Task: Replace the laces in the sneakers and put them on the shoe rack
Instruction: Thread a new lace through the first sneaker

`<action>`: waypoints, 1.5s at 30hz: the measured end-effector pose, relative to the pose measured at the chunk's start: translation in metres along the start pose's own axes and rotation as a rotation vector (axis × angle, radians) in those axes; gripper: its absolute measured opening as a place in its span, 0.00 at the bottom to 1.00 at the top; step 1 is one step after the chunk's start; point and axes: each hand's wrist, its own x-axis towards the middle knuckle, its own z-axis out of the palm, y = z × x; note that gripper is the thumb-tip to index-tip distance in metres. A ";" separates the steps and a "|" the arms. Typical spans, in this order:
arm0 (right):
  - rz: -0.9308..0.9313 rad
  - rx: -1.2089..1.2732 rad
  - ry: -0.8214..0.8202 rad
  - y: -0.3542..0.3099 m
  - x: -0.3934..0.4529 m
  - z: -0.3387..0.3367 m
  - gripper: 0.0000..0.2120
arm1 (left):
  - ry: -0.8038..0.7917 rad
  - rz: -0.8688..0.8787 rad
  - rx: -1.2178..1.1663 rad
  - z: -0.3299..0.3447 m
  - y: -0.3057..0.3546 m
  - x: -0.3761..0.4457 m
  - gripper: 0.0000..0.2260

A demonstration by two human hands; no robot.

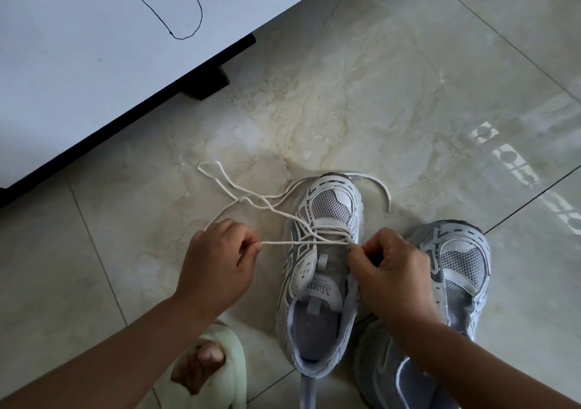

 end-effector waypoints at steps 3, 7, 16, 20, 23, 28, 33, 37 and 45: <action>-0.034 0.000 -0.059 0.000 0.004 -0.001 0.13 | -0.128 -0.101 -0.187 -0.004 0.001 0.003 0.14; -0.054 0.011 -0.115 -0.001 0.005 -0.004 0.13 | -0.171 -0.092 -0.313 -0.006 0.014 0.021 0.16; -0.062 -0.024 -0.234 0.002 0.007 -0.012 0.11 | -0.160 0.422 0.037 0.003 0.034 0.057 0.08; -0.191 -0.008 -0.244 -0.011 0.020 -0.015 0.10 | -0.172 0.306 -0.137 -0.007 0.039 0.054 0.07; -0.398 -0.021 -0.250 -0.023 0.034 -0.011 0.10 | -0.114 0.372 -0.259 -0.014 0.050 0.053 0.08; -0.503 -0.136 -0.195 -0.023 0.045 -0.009 0.08 | -0.040 0.361 -0.248 -0.018 0.038 0.054 0.11; -0.153 -0.311 -0.001 -0.005 0.047 -0.019 0.10 | 0.036 0.141 -0.110 -0.028 -0.009 0.053 0.16; -0.217 -0.323 -0.023 -0.013 0.040 -0.015 0.09 | 0.009 0.017 -0.218 -0.035 -0.005 0.049 0.15; -0.614 -0.026 -0.316 -0.042 0.028 0.005 0.23 | -0.252 0.085 -0.477 -0.041 0.054 0.058 0.12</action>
